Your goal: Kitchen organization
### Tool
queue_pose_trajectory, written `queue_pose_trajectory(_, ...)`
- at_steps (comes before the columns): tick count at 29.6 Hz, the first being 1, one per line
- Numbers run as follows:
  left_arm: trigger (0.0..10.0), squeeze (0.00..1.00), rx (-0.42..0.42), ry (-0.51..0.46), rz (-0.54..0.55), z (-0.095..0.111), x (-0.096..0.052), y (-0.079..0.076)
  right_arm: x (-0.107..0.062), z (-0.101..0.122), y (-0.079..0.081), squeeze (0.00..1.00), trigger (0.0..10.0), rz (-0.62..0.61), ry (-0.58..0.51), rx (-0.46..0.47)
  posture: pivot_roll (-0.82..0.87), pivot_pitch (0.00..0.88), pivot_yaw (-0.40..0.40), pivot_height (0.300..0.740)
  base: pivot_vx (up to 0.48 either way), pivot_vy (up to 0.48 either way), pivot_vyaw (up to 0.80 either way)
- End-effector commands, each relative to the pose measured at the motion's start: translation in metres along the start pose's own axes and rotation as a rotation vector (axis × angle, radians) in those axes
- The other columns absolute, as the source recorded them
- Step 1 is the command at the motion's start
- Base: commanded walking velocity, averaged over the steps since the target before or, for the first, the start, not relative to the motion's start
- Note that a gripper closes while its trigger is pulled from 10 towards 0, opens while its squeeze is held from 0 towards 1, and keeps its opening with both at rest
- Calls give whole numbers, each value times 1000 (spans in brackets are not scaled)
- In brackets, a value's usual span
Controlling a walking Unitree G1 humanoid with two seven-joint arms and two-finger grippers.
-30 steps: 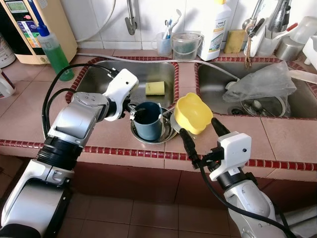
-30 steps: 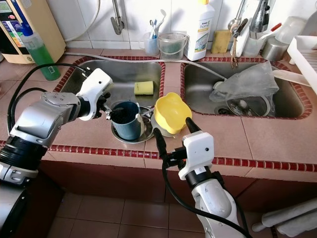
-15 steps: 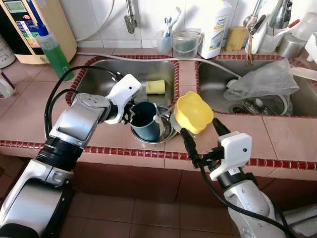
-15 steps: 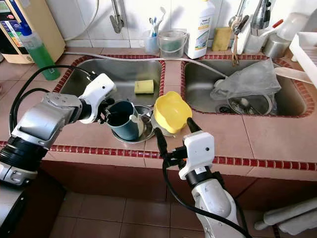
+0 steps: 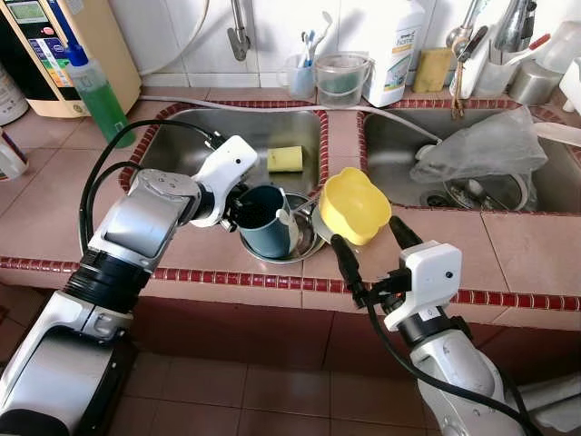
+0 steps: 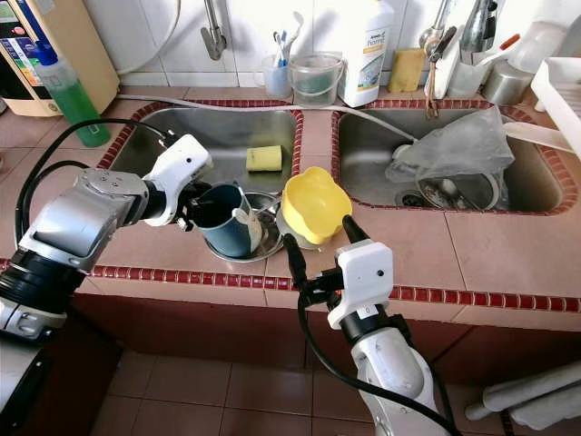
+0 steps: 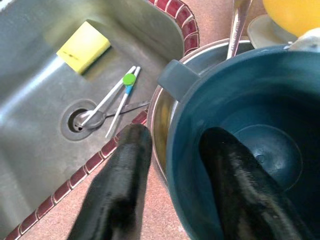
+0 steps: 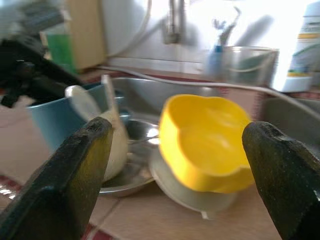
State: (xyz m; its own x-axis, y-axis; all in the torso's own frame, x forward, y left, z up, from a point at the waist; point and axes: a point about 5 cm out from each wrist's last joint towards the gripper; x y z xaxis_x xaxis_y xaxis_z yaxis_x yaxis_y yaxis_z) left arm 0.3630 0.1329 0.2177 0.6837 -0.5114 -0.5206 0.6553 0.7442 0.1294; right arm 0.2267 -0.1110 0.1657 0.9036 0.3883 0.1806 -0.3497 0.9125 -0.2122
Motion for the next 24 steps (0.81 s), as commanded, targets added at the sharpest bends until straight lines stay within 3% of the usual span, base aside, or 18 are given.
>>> queue_pose_trajectory(1,0,0,28,-10,13,6,-5,3,-1,5,4,0,10000,24,-22,12,-144,110,90,740,0,0,0)
queue_pose_trajectory(24,0,0,28,-10,13,6,-5,3,-1,5,4,0,10000,24,-22,12,-144,110,90,740,0,0,0)
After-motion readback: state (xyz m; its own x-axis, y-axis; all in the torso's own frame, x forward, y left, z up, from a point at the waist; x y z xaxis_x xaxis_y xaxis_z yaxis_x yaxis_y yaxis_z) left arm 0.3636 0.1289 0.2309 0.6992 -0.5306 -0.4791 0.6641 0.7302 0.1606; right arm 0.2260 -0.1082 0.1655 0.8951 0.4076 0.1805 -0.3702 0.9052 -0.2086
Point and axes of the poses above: a point about 5 cm out from each wrist's last joint towards the gripper, its own x axis pointing out of the wrist towards the gripper, its own z axis along the axis of the wrist's last joint, y = z × x, and after that the axes turned 10 degrees about -x, right-handed
